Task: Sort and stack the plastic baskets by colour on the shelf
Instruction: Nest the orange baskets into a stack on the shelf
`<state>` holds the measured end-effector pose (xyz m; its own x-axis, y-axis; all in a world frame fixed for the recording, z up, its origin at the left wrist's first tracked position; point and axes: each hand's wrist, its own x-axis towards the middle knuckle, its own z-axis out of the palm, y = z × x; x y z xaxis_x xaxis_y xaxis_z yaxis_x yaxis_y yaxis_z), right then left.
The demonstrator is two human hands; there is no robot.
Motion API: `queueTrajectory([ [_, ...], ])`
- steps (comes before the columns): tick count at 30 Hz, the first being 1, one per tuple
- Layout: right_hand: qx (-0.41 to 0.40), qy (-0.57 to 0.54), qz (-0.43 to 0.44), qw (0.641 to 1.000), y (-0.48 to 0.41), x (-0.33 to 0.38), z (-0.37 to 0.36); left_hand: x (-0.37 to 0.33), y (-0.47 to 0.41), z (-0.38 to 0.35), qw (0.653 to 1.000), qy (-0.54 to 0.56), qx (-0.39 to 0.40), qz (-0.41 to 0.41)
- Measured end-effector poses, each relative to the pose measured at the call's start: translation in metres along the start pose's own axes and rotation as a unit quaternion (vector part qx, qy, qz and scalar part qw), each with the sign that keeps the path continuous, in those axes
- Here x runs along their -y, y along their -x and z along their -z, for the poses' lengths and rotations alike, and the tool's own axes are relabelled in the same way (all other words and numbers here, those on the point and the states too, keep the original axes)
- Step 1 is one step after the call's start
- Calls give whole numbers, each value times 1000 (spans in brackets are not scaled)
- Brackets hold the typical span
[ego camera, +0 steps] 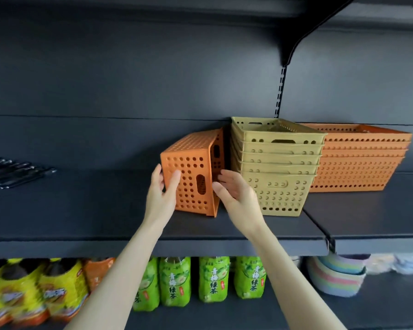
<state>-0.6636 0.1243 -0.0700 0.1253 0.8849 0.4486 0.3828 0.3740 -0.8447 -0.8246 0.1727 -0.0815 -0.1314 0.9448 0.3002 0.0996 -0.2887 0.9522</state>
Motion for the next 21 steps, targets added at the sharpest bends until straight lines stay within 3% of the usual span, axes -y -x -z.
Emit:
queueTrajectory([
  [6, 25, -187, -64, 980, -11, 30, -27, -2, 11, 16, 999, 11, -2, -32],
  [14, -57, -198, -105, 973, 15, 54, -28, -27, 28, 43, 992, 115, 27, 38],
  [21, -71, -188, -21, 979, 58, 61, 2, -46, 72, 53, 986, 159, 26, -33],
])
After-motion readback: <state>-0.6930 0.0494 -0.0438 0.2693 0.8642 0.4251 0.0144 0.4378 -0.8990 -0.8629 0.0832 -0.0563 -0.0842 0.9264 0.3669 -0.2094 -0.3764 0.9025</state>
